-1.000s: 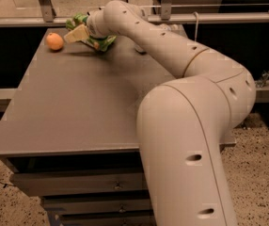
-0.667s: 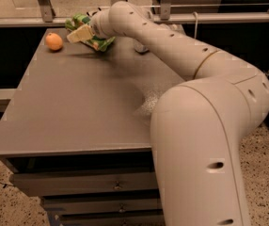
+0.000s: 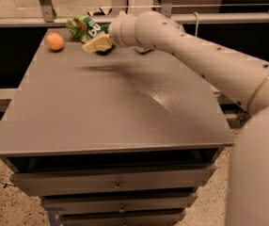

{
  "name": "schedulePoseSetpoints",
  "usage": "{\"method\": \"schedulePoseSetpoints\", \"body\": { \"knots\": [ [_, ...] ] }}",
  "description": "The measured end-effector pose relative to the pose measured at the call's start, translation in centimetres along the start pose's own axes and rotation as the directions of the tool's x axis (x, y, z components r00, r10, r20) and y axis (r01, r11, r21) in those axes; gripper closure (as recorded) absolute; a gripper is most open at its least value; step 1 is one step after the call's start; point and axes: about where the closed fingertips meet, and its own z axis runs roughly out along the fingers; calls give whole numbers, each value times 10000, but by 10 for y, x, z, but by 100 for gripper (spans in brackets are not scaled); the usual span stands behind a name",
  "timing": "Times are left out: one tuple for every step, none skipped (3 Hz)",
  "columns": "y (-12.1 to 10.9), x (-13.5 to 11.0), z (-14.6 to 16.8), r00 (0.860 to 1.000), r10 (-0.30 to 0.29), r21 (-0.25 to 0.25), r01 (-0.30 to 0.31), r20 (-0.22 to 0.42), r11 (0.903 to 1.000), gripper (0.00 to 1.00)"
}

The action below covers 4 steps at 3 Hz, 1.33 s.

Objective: Move green rice chip bag near orange

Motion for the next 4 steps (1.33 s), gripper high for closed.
{"method": "schedulePoseSetpoints", "body": {
  "knots": [
    [13, 33, -40, 9998, -125, -596, 135, 166, 9981, 0],
    [36, 54, -80, 9976, -423, -1071, 481, 555, 9931, 0],
    [70, 36, -136, 9809, -1473, -1425, 1649, 1267, 9760, 0],
    [102, -2, -188, 9419, -2578, -1231, 2881, 2155, 9497, 0]
  ]
}}
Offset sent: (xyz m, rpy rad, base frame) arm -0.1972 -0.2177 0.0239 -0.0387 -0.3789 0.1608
